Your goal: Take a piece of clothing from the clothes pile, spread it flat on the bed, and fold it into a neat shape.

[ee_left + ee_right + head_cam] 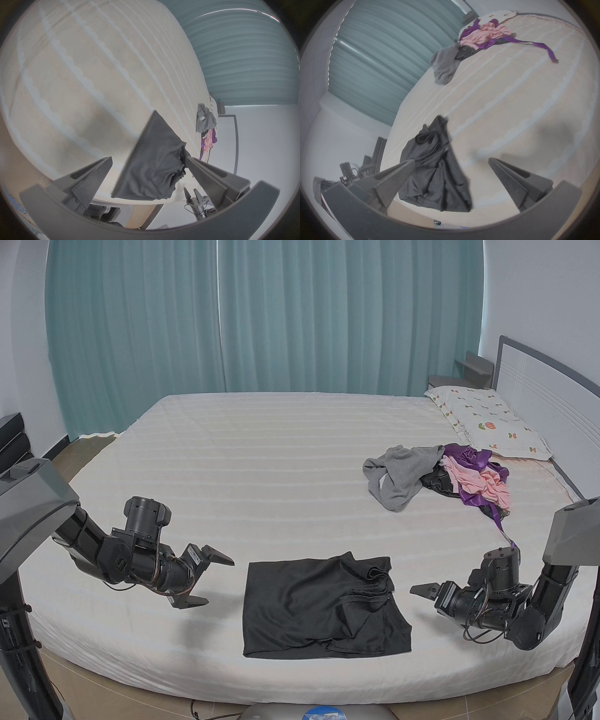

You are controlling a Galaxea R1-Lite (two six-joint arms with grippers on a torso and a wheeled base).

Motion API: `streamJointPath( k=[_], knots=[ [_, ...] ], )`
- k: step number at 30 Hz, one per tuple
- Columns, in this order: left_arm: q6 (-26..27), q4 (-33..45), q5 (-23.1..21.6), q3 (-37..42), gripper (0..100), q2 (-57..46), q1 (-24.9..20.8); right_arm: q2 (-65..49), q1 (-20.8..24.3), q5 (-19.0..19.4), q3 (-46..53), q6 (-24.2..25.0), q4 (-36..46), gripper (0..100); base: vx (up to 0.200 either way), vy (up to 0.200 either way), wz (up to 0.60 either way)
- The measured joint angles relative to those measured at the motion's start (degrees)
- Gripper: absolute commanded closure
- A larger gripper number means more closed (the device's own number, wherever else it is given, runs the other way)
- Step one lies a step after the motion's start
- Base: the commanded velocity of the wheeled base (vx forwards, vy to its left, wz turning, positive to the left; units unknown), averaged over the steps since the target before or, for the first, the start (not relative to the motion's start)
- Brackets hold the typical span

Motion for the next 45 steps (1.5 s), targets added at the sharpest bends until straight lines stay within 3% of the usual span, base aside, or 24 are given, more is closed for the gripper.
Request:
streamJointPath(
  k=[6,11,17,22,34,45],
  knots=[
    [0.3,0.0,0.1,0.7,0,-0.1,-0.2,-0.4,8.2,-8.1,-2.8,-1.9,7.3,0,0.000,0.167,0.00],
    [0.7,-0.1,0.1,1.0,0,-0.1,-0.4,-0.7,12.2,-12.5,-7.5,-4.6,14.5,0,0.000,0.000,0.00],
    [0.9,-0.1,0.2,1.3,0,-0.1,-0.5,-0.8,13.6,-18.2,-13.9,-6.8,24.3,0,0.000,0.000,0.00],
    [1.0,-0.1,0.2,1.3,0,-0.1,-0.6,-0.7,13.4,-23.4,-16.1,-8.9,27.8,0,0.000,0.000,0.00],
    [1.0,-0.1,0.3,1.3,0,-0.1,-0.6,2.1,11.5,-24.2,-15.8,-9.7,28.9,0,0.000,0.000,0.00],
    [1.0,-0.1,0.3,1.3,0,-0.1,-0.6,-0.8,4.5,-22.3,-8.5,-9.6,27.1,0,0.000,0.000,0.00]
  ],
)
